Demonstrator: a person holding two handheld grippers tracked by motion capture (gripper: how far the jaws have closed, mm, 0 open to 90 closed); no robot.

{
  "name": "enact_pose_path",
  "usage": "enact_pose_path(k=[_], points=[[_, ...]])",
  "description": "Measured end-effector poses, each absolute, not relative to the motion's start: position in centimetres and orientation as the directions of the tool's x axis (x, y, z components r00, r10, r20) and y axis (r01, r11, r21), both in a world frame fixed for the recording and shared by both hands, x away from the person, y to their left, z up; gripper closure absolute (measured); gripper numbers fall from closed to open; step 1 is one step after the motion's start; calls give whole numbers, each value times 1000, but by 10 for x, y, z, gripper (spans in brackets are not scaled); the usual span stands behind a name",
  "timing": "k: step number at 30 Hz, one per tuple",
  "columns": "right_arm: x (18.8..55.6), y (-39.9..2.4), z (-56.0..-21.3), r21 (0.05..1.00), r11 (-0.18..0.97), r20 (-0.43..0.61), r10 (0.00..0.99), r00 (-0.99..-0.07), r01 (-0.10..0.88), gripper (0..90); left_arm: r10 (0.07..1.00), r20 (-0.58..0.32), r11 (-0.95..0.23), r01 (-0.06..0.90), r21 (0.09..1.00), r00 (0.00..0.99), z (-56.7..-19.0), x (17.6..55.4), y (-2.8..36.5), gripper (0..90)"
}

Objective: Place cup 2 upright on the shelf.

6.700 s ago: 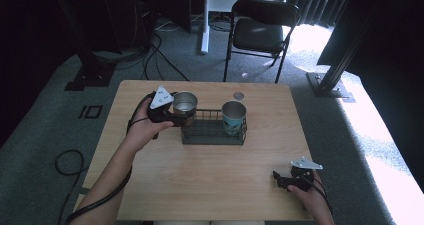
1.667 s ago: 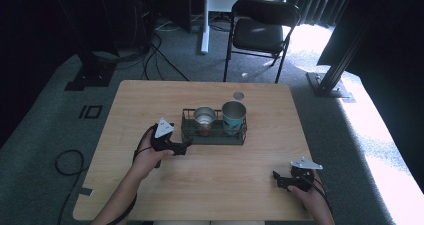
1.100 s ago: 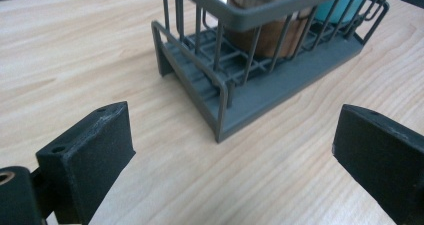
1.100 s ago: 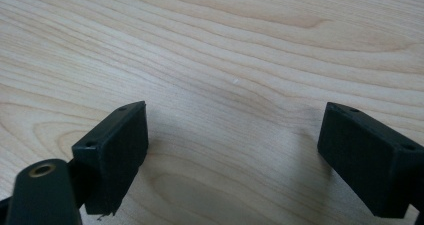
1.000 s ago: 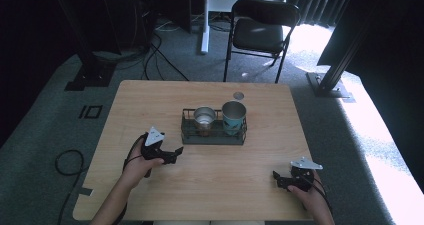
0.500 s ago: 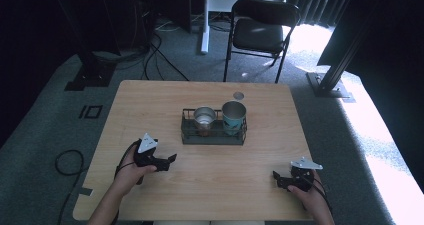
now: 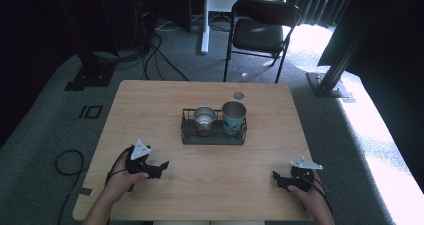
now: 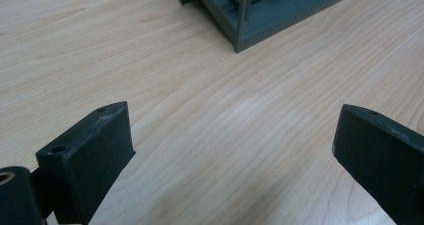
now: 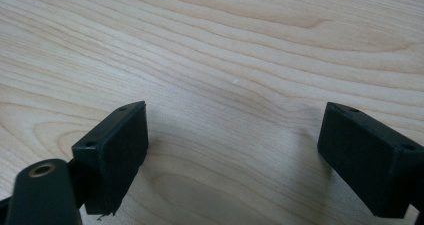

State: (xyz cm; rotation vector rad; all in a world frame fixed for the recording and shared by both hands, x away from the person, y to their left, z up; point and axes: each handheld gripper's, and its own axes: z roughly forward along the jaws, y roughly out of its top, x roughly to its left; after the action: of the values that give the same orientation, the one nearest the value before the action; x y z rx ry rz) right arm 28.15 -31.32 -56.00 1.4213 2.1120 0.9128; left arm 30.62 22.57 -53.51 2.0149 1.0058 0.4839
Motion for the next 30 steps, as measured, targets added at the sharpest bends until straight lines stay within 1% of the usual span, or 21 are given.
enact_pose_path(k=[10, 13, 15, 30], points=[[282, -313, -560, 725, 257, 7, 925, -380, 639, 123, 789, 6, -386, 488, 783, 614, -536, 294, 239, 35], [282, -313, -560, 725, 259, 6, 925, -381, 638, 123, 791, 26, -403, 490, 773, 611, -537, 291, 243, 35], [282, -313, -560, 726, 258, 6, 925, -381, 638, 123, 795, 22, -398, 494, 773, 606, -538, 289, 245, 35], [282, -313, -560, 726, 258, 6, 925, -381, 638, 123, 828, 38, -420, 573, 704, 559, -544, 278, 268, 35]])
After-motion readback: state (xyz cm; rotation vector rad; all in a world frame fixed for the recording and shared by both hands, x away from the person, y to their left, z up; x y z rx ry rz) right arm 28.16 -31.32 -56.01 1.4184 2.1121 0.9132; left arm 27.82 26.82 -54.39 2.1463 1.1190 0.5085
